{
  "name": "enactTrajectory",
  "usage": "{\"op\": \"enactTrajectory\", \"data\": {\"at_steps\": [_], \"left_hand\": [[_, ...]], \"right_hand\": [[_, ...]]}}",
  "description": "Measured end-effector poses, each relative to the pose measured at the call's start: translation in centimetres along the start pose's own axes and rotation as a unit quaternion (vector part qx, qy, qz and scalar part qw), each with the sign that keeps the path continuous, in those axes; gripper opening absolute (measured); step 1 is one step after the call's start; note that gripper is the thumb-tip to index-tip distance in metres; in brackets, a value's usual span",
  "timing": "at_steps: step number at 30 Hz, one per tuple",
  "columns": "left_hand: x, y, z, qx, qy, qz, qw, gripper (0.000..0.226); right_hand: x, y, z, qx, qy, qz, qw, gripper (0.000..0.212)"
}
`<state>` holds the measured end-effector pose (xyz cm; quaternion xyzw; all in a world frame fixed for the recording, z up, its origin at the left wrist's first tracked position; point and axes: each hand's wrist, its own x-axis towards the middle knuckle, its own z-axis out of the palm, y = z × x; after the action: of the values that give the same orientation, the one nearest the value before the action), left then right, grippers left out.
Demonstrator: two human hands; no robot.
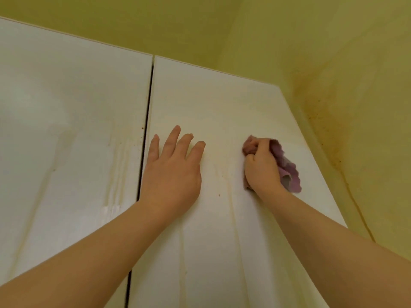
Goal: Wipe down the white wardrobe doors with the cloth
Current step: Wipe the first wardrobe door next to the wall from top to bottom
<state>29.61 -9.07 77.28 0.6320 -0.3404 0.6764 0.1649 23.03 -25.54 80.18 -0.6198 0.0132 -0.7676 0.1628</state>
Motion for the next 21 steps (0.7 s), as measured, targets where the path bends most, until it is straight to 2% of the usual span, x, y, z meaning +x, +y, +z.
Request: {"op": "enactTrajectory", "data": {"at_steps": [3,5,9,10,13,15,17,18,21], "left_hand": [[-0.5,-1.3,-0.2,0.005,0.002,-0.006,1.0,0.051],[-0.8,-1.8,-0.4,-0.01,0.004,-0.017,1.0,0.05],[-1.7,-2.4,-1.0,-0.038,0.054,-0.011,0.998,0.049],[-1.9,-2.5,-1.4,-0.033,0.05,-0.009,0.998,0.049],[-2.8,-3.2,-2.0,0.004,-0.017,-0.015,1.0,0.052],[-3.8,-3.8,-2.7,0.035,-0.035,-0.001,0.999,0.053],[-4.3,-4.4,-3.0,0.055,-0.06,0.012,0.997,0.053],[-4.4,-4.6,-3.1,0.063,-0.07,0.012,0.996,0.053],[-3.9,-5.4,-3.5,0.076,-0.091,0.008,0.993,0.056]], "right_hand": [[-1.7,-1.5,1.2,-0.014,-0.097,-0.097,0.99,0.025],[-2.3,-2.1,1.0,-0.032,-0.133,-0.116,0.984,0.02],[-2.0,-2.4,2.0,-0.007,-0.019,-0.001,1.0,0.022],[-2.6,-2.7,2.4,-0.002,-0.022,-0.023,0.999,0.025],[-4.9,-3.7,2.5,-0.009,-0.123,-0.139,0.983,0.026],[-4.9,-4.1,1.8,-0.01,-0.142,-0.112,0.984,0.021],[-4.3,-4.5,2.4,0.0,-0.083,-0.03,0.996,0.021],[-4.5,-4.9,3.0,-0.017,-0.068,-0.047,0.996,0.023],[-6.0,-5.8,4.3,-0.052,-0.165,-0.202,0.964,0.031]]}}
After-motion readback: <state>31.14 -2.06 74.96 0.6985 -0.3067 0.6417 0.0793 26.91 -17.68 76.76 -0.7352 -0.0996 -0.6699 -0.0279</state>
